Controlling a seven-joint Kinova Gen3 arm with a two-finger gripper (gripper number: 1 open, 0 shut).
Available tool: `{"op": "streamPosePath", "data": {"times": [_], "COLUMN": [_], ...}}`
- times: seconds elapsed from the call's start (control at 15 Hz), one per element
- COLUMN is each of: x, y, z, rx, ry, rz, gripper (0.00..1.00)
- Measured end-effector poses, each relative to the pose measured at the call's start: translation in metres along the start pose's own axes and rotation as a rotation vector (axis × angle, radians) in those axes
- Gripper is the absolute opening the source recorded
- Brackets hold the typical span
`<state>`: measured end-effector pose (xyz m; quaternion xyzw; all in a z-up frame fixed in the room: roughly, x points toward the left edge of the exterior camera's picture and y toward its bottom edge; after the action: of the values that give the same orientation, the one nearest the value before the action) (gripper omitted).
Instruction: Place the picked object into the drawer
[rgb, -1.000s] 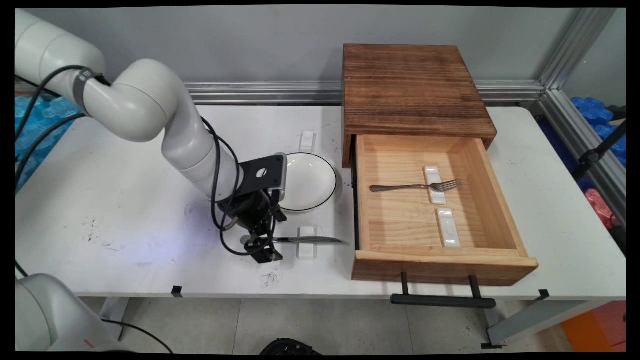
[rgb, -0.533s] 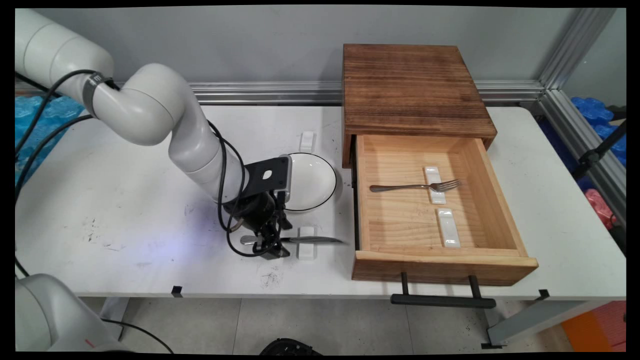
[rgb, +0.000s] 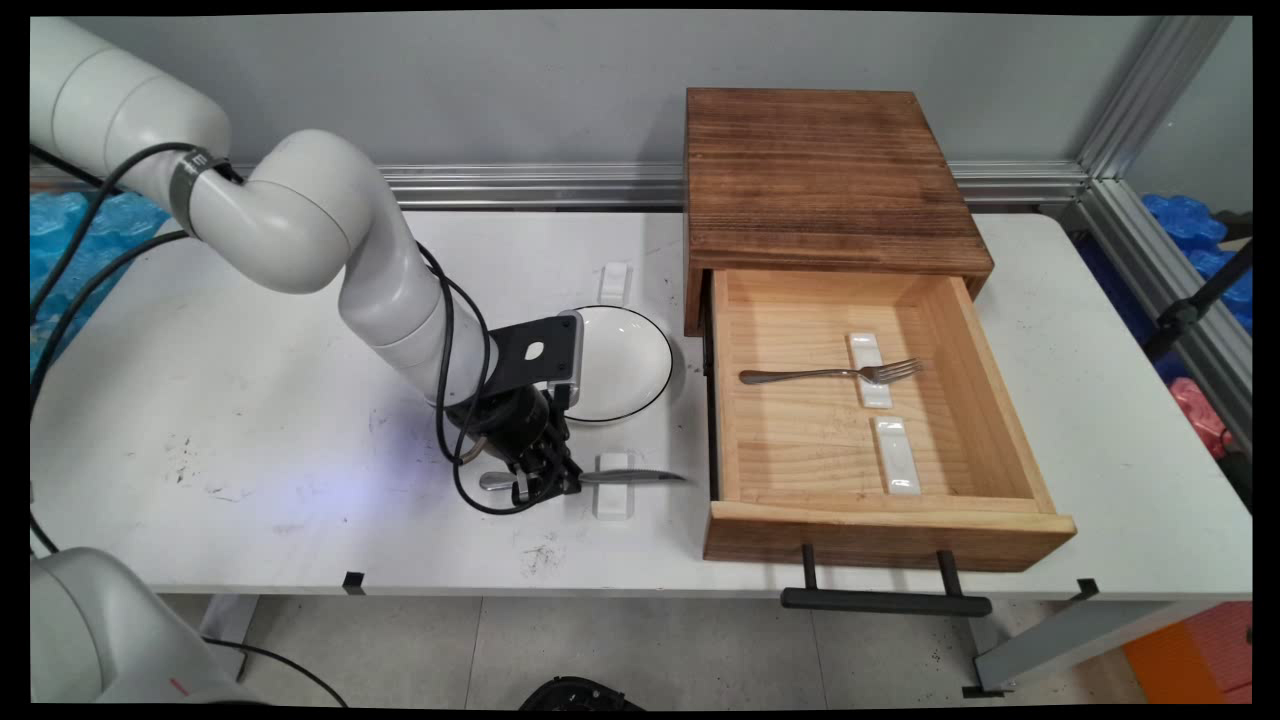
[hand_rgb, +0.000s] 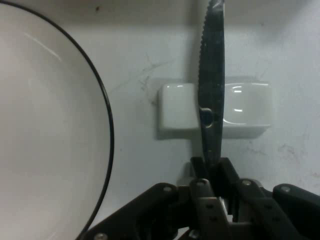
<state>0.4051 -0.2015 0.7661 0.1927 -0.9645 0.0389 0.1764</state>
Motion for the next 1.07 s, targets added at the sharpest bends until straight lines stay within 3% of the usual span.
{"op": "streamPosePath", "data": {"times": [0.47, 1.07], "x": [0.002, 0.011], "y": [0.002, 0.006], "z": [-0.012, -0.080], "rx": [0.001, -0.003], "ry": [0.002, 0.014], "rz": [0.010, -0.001], "gripper": [0.00, 0.00]}}
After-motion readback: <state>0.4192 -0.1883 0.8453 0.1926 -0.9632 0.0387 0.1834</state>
